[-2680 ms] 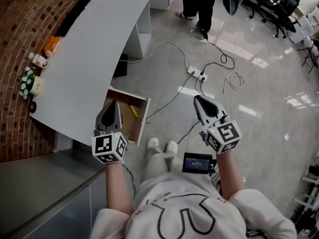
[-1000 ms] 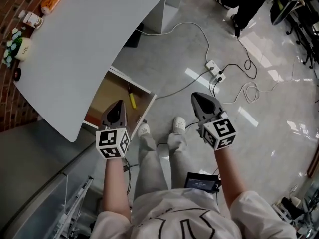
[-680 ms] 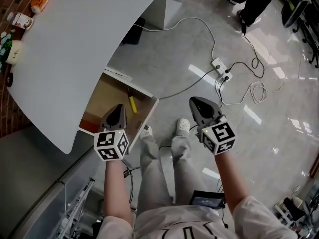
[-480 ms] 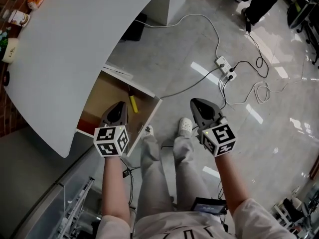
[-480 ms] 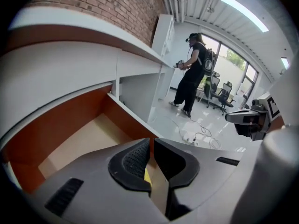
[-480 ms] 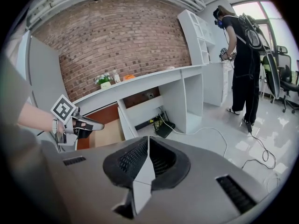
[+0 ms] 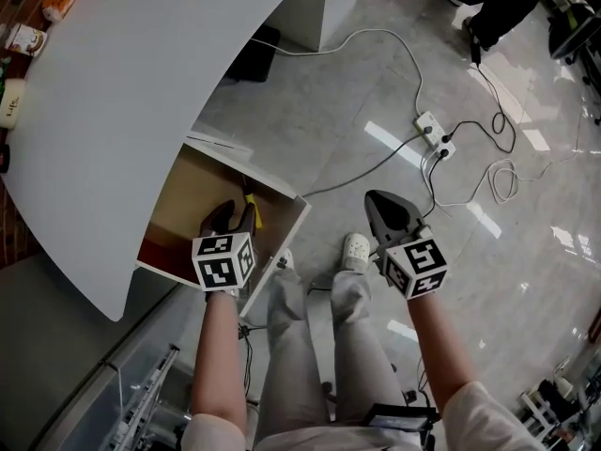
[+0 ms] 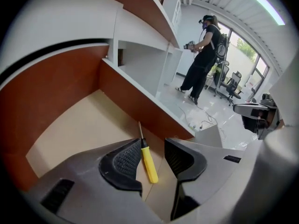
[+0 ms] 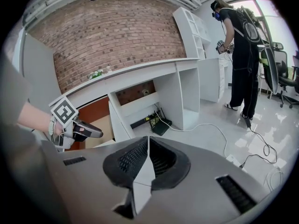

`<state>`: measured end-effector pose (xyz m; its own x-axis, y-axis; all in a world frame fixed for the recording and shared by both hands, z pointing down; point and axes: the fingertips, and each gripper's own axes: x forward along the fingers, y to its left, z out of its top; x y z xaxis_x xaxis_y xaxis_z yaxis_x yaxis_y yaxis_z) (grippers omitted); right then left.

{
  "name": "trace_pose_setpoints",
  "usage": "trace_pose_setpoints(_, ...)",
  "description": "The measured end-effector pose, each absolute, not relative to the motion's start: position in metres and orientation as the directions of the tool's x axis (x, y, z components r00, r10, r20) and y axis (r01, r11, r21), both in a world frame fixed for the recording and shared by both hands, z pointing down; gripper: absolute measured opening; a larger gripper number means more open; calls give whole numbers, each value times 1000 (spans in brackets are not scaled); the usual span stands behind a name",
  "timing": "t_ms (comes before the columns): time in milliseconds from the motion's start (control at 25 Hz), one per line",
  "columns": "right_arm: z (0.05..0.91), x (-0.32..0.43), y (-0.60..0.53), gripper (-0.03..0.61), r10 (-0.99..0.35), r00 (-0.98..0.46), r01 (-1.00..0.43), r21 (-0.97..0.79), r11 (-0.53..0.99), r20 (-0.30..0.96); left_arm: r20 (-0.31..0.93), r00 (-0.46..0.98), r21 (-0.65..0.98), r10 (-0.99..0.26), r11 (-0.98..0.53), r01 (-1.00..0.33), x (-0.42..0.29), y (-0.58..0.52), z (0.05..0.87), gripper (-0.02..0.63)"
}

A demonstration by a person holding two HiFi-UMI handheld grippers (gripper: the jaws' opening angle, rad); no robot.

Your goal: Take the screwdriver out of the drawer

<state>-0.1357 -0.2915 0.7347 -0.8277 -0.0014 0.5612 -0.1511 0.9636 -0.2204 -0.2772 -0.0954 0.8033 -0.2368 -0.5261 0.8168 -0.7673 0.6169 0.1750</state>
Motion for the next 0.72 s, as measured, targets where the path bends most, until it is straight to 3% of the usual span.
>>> trace_pose_setpoints(720,787,-115,-347,23,1,-783,-176,-223,959,622,948,-183,50,-261,688,-724,-287,-103,881,160)
